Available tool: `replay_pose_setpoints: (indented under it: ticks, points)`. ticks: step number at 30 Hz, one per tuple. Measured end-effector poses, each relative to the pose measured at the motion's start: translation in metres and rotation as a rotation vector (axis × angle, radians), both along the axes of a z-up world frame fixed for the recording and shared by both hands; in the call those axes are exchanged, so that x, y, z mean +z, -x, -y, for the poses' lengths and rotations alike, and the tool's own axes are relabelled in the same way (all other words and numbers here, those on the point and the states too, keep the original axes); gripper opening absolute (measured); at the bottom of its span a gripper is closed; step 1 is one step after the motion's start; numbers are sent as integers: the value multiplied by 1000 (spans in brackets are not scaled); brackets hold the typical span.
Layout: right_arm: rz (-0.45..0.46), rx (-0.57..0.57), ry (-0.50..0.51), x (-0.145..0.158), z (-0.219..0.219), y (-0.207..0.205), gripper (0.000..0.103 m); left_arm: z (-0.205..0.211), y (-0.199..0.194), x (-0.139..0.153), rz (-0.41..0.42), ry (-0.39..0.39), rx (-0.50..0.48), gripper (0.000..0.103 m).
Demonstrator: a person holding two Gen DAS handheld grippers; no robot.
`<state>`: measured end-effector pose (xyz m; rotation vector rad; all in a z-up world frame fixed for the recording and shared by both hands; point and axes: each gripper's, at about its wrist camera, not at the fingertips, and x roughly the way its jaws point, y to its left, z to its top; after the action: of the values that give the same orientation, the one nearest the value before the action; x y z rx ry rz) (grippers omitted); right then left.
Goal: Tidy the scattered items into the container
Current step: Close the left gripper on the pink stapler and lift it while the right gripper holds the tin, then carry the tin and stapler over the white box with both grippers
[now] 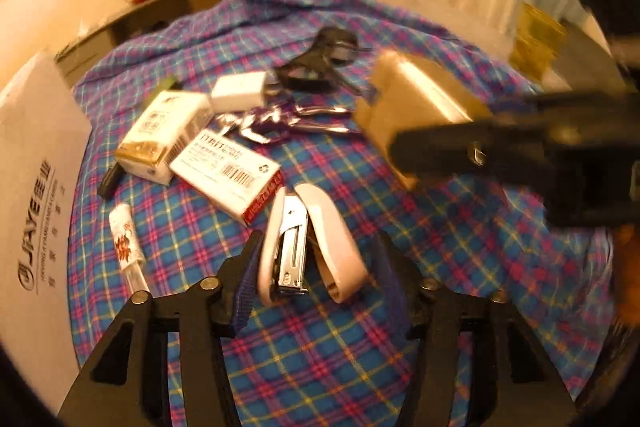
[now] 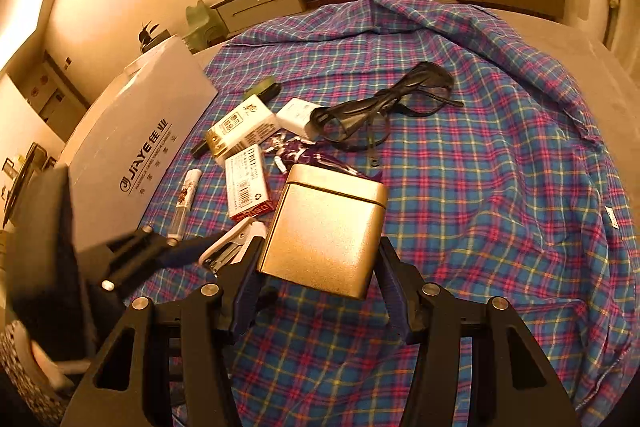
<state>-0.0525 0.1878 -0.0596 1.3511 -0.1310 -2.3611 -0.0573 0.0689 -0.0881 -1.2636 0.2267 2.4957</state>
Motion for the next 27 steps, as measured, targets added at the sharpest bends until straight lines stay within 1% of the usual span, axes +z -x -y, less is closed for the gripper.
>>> replay_pose_setpoints:
  ticks: [1, 4, 9, 13, 16, 19, 27]
  points:
    - [4, 0, 1, -1, -1, 0, 55, 2, 1, 1, 8, 0, 16, 44]
    - [14, 15, 12, -3, 2, -1, 55, 10, 2, 4, 27, -20, 52, 43]
    - [-4, 29, 22, 4, 5, -5, 55, 16, -2, 10, 25, -16, 89, 42]
    - [-17, 42, 26, 9, 10, -8, 55, 28, -9, 24, -1, -26, 129, 42]
    - [-30, 53, 29, 14, 17, -11, 55, 39, -14, 37, -26, -49, 148, 42]
    - [-50, 73, 33, 22, 28, -16, 55, 54, -21, 52, -58, -68, 172, 42]
    - [-111, 133, 36, 47, 67, -31, 55, 92, -37, 80, -115, -113, 230, 42]
